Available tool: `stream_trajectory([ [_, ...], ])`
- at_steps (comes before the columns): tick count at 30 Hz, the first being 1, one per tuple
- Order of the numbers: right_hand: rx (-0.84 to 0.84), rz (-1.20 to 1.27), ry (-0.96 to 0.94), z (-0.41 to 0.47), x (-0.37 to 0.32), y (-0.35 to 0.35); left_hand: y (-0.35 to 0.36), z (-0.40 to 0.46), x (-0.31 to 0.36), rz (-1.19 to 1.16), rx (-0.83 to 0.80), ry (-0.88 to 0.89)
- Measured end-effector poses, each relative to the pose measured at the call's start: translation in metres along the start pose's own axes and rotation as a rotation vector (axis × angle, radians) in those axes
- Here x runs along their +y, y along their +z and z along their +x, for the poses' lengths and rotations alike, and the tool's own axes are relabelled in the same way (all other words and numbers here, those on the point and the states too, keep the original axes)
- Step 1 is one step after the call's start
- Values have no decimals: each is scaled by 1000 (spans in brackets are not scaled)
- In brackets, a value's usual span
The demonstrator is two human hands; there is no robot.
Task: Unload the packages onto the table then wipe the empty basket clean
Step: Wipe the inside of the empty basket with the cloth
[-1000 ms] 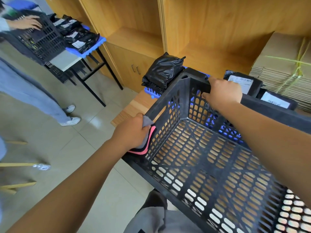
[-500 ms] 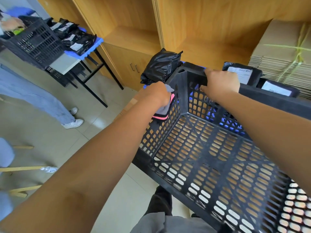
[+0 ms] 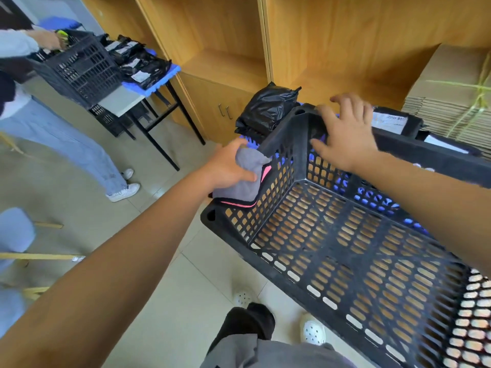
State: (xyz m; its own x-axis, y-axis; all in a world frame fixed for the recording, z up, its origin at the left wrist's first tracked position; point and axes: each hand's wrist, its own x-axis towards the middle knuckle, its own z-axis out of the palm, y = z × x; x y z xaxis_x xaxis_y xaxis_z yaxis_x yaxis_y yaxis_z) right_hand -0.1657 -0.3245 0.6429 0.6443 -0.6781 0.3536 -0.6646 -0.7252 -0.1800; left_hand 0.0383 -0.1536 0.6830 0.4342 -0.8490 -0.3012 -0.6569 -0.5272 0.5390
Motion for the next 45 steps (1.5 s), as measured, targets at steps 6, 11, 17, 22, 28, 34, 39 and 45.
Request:
stream_trajectory([
  [6, -285, 812, 240, -57, -118, -24, -4, -28, -12, 17, 43, -4],
  [11, -564, 1353, 657, -62, -182, -19, -19, -50, -23, -350, -149, 10],
  [17, -353, 1406, 1003, -68, -224, -28, -42, -43, -49, -499, -377, 107],
  [22, -188, 1330, 1116, -64, -240, -26, -50, -25, -64, -692, -663, 182],
  [28, -263, 1235, 1163, -62, -245, -29, -36, 21, -61, -700, -392, 125],
  [34, -322, 933, 1017, -56, -278, -32, -3, 51, -15, -435, -518, 173],
  [39, -194, 283, 885, -72, -302, 6, 18, 59, -10, -420, -393, 235],
  [45, 136, 157, 620, -101, -295, 23, 24, 61, -12, -483, -369, 203],
])
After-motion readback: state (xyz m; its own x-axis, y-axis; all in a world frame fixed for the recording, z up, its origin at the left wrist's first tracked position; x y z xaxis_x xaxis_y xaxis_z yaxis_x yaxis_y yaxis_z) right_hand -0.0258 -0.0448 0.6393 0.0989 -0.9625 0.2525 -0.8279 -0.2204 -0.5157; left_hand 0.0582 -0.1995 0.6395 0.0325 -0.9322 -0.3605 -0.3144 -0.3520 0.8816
